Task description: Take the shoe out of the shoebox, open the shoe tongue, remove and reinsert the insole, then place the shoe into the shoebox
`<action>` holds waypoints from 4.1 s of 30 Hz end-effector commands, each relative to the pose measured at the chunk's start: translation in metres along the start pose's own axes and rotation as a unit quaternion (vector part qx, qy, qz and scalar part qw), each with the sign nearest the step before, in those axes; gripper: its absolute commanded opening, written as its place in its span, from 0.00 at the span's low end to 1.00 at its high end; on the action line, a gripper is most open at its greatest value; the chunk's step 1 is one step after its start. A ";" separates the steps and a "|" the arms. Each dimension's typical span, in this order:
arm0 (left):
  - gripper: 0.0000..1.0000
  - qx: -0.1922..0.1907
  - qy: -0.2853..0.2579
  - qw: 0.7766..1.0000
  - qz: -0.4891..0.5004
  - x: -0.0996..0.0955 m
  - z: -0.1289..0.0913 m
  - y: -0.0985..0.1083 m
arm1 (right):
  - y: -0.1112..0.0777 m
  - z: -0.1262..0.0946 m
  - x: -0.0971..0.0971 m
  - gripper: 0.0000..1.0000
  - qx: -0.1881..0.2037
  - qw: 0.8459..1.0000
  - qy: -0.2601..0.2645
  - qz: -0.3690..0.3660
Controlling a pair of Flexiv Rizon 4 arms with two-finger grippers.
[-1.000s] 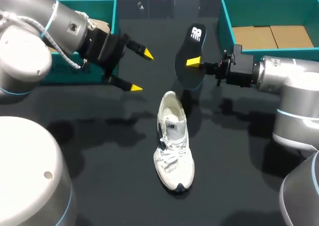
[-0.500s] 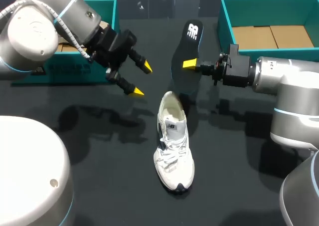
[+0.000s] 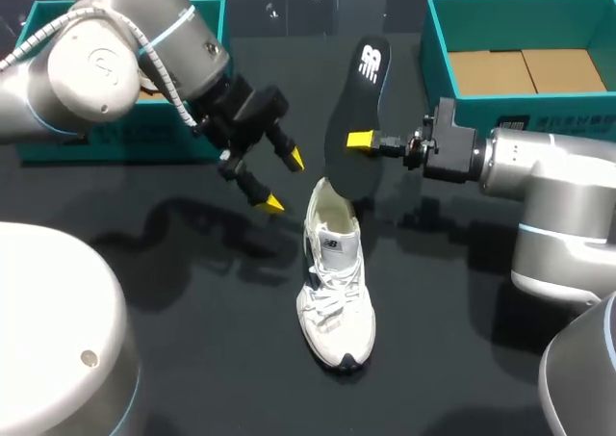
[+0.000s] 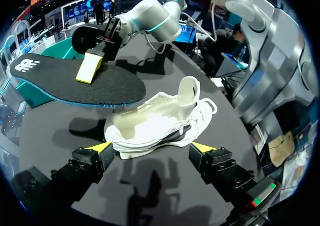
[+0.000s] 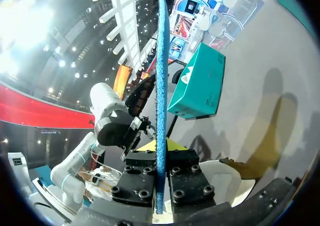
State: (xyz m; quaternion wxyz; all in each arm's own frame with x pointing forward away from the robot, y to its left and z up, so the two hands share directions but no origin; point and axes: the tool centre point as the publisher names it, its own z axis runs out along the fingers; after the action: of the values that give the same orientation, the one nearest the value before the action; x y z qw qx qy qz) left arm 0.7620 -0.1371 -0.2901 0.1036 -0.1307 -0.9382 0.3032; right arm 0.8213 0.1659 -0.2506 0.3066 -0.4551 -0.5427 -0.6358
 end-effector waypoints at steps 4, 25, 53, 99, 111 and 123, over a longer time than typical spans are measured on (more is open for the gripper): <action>1.00 0.001 -0.009 1.000 0.001 0.006 -0.001 0.001 | -0.002 0.002 0.000 0.00 0.012 1.000 0.001 -0.009; 1.00 -0.031 -0.050 0.998 0.005 -0.004 0.035 0.017 | -0.017 0.010 -0.027 0.00 0.053 0.993 0.037 -0.102; 1.00 -0.093 -0.051 0.994 -0.001 -0.013 0.058 0.032 | -0.029 0.027 -0.019 0.00 0.034 0.986 0.072 -0.146; 1.00 -0.093 -0.051 0.994 -0.001 -0.013 0.058 0.032 | -0.050 0.026 -0.034 0.00 -0.030 0.984 0.049 -0.170; 1.00 -0.093 -0.051 0.994 -0.001 -0.013 0.058 0.032 | -0.060 0.022 -0.037 0.00 -0.003 0.985 0.058 -0.162; 1.00 -0.093 -0.051 0.994 -0.001 -0.013 0.058 0.032 | -0.070 0.018 -0.048 0.00 0.020 0.986 0.066 -0.149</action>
State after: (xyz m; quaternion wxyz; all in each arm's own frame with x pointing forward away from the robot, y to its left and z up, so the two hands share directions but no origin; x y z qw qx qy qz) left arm 0.7646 -0.1473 -0.3572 0.0438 -0.1236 -0.9662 0.2220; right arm 0.7823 0.1947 -0.3164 0.2476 -0.3234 -0.5945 -0.6933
